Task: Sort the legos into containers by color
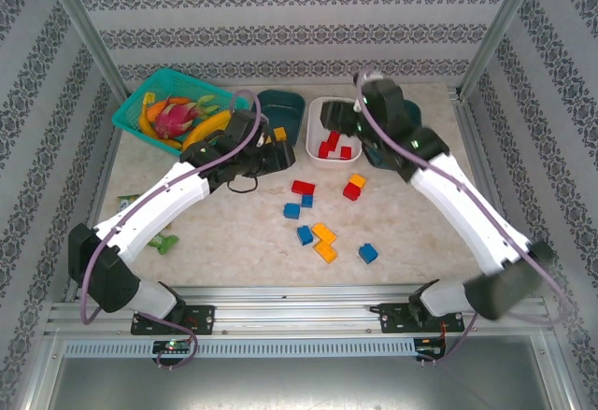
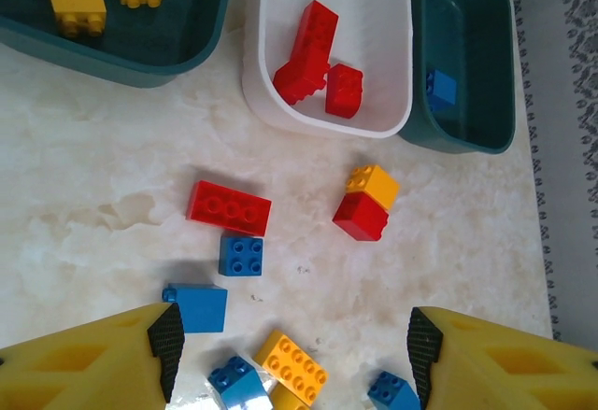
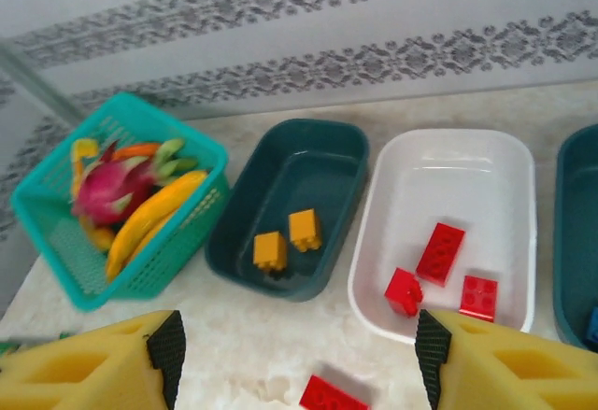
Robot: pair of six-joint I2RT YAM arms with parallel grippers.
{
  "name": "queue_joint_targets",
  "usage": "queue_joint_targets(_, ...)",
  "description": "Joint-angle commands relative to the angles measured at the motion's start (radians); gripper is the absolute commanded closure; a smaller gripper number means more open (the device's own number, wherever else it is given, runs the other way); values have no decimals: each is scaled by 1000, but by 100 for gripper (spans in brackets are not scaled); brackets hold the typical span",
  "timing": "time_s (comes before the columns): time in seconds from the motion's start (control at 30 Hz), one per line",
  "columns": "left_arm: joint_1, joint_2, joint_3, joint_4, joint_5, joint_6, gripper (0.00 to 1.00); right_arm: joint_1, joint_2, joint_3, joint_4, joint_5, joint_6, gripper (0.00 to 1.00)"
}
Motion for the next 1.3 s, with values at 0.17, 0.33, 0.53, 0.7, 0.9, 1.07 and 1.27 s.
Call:
queue_joint_targets(0.17,-11,-30,-70,-25,-1,-182,35,75,-378,-525,80,-152,-49,30)
queue_joint_targets(0.33,-21,34,-98,16,8,-334,40,88,-550,-707,56,-138,13,30)
queue_joint_targets(0.53,-43,144,-83,61,-10,-538,41,89,-552,-744,66,-146,35,30)
queue_joint_targets(0.7,-48,258,-40,97,-26,-726,41,89,-520,-738,88,-171,27,29)
queue_joint_targets(0.9,-49,394,44,82,-45,-902,34,88,-493,-730,84,-202,19,29)
queue_joint_targets(1.07,-49,517,130,79,-47,-998,34,78,-491,-731,81,-216,16,28)
queue_joint_targets(1.27,-50,617,198,11,-19,-1088,38,43,-497,-733,82,-239,22,28)
